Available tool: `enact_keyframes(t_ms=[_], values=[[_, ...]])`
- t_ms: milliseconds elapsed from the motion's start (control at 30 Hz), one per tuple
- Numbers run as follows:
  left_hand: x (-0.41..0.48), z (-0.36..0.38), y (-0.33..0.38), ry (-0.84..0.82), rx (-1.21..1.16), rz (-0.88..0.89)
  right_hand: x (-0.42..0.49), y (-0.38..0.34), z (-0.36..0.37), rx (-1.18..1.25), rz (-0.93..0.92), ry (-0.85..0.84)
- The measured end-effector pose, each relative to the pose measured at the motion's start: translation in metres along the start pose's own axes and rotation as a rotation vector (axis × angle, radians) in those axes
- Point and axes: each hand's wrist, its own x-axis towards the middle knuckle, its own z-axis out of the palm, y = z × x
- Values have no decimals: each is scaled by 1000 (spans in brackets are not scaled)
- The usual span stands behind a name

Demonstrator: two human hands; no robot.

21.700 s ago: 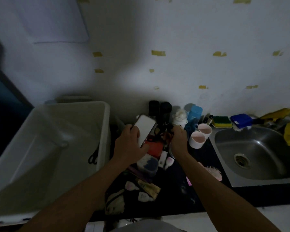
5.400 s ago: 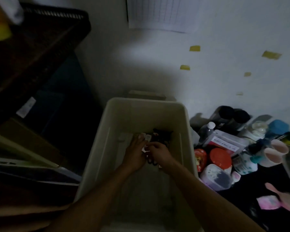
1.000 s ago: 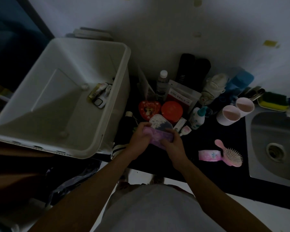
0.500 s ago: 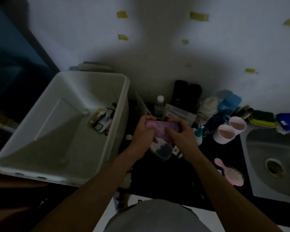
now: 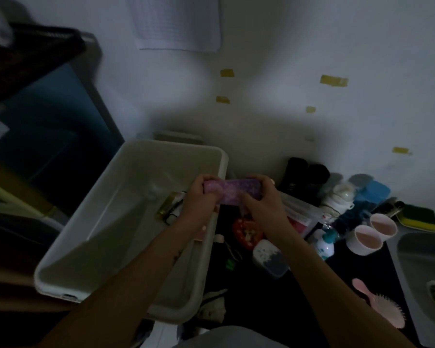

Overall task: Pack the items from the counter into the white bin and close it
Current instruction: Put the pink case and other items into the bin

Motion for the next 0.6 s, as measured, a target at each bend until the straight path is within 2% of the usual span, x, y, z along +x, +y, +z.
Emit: enact_keyframes(t_ms=[133, 467, 600], values=[[11, -39, -2, 8, -65, -39, 7, -3, 40, -25, 6, -52], [31, -136, -31, -41, 149, -61, 26, 1, 132, -144, -12, -173], [36, -161, -47, 69, 103, -150, 34, 16, 169, -135, 84, -159]])
